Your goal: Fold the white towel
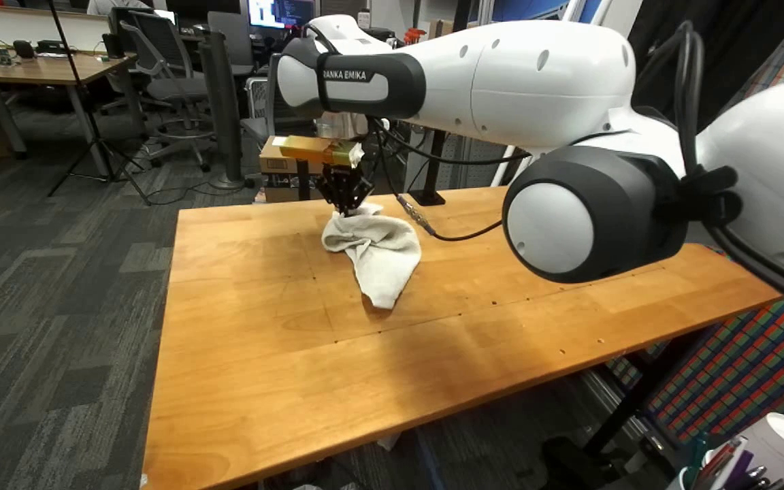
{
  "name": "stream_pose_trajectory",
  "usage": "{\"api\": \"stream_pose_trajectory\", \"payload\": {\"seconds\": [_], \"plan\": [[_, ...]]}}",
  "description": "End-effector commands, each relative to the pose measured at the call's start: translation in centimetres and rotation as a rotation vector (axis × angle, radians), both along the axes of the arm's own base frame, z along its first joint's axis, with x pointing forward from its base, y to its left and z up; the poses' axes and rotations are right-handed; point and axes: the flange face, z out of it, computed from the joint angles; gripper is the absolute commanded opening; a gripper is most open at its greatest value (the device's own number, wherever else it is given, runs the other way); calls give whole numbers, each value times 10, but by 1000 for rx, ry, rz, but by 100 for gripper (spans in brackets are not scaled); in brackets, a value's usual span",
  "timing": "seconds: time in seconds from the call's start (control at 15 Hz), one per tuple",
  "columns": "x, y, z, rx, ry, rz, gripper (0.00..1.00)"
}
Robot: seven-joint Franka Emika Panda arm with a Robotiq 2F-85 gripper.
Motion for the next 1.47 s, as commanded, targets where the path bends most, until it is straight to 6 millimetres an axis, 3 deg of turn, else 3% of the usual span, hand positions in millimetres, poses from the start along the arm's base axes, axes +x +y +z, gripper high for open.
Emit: {"api": "stream_pose_trajectory", "payload": {"seconds": [0.0,0.13,0.2,0.33,0.87,1.4], "plan": [[0,11,-16,46,-11,-47,1],[0,14,-28,64,-7,-60,2],[0,15,-30,69,-11,-68,29],[1,16,-29,79,-20,-79,37],[2,23,-22,22,-73,-18,98],[-1,33,0,-106,-125,63,100]]}}
